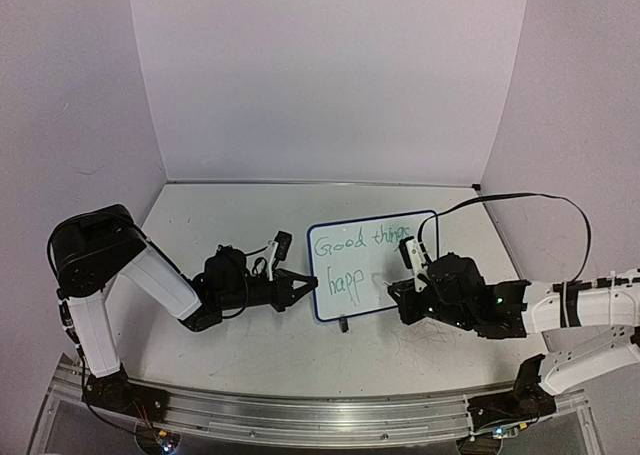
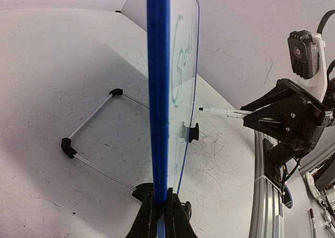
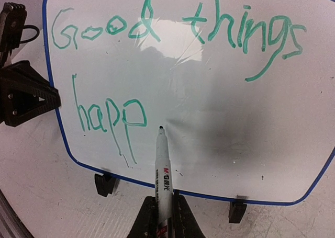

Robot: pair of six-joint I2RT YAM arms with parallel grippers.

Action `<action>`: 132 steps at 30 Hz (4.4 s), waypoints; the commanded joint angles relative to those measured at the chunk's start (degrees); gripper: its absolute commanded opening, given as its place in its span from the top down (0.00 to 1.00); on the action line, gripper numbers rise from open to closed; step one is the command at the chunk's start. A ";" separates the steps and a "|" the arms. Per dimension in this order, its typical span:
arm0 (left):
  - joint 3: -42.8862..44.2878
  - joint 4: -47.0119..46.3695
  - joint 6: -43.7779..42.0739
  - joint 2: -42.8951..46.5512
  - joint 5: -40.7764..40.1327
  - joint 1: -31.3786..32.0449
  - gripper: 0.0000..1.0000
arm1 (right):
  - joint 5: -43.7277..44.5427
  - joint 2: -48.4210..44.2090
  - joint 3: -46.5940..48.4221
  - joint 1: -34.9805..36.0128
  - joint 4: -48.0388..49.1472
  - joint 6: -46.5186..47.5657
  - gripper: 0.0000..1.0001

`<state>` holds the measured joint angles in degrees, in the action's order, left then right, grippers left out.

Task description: Write a sentence on the whiteboard

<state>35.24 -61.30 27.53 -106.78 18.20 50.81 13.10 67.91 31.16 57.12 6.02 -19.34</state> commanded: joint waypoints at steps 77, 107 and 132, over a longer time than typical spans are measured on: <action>0.35 0.66 -1.56 3.16 -0.84 -0.09 1.00 | 1.60 5.53 0.92 -0.08 -0.31 -5.58 1.00; 0.53 1.04 -1.88 3.18 -0.79 -0.09 1.00 | 6.41 3.43 4.09 -0.37 3.00 -2.80 1.00; 0.70 1.15 -1.78 3.07 -0.71 -0.08 1.00 | 2.50 2.76 1.49 -0.35 -2.39 -5.32 1.00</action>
<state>35.24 -59.37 27.00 -105.78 17.89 50.81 16.55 71.59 33.45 56.93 4.88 -23.33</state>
